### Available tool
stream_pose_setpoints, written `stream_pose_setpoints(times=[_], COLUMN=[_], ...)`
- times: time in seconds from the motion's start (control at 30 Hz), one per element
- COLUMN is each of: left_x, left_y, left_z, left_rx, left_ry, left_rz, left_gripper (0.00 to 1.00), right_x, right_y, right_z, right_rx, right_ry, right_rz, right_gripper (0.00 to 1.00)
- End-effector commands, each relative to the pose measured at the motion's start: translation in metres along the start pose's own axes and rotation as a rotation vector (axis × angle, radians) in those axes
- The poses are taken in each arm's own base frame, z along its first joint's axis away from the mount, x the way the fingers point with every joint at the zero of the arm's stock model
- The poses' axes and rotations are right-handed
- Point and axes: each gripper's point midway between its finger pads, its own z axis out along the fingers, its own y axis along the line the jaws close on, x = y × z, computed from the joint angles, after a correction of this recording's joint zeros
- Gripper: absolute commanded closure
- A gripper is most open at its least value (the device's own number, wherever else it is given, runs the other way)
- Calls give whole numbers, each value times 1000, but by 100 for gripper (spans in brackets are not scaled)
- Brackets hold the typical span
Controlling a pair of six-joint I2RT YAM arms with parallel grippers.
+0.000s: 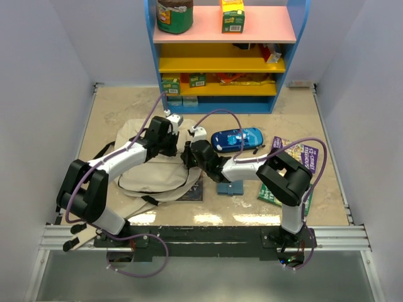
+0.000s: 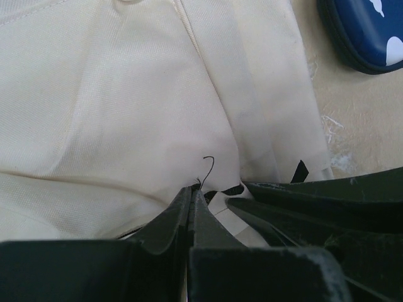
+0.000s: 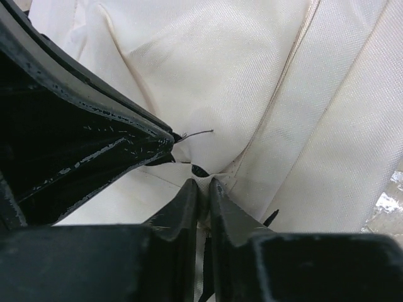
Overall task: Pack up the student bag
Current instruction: Unzip the student bag at the center of the board.
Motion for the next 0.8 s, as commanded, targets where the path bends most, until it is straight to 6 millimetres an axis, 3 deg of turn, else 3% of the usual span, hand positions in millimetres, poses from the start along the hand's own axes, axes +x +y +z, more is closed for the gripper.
stream_pose_setpoints(times=[0.0,0.07,0.23,0.33,0.47,0.63,0.73,0.77], left_x=[-13,-13,-20,-24,-23,-21,-13,-12], left_y=[-2,-3,9,34,84,110,104,92], left_z=[-8,-7,-11,-15,-29,-54,-55,-52], left_rx=[19,21,-17,-63,-144,-197,-152,-81], left_ry=[-51,-49,-56,-56,-57,-92,-85,-85], left_rz=[6,8,15,-9,-74,-72,-70,-71], left_gripper=[100,100,100,100,100,100,100,100], right_x=[2,0,-3,-8,-8,-7,-8,-8], right_y=[-5,-5,-14,-23,-30,-29,-29,-28], right_z=[-1,-3,-12,-19,-24,-25,-25,-25], right_rx=[-3,-8,6,20,29,20,17,14], right_ry=[-10,-18,-31,-45,-44,-37,-40,-38], right_rz=[17,28,45,55,57,52,52,52], right_gripper=[94,100,100,100,100,100,100,100])
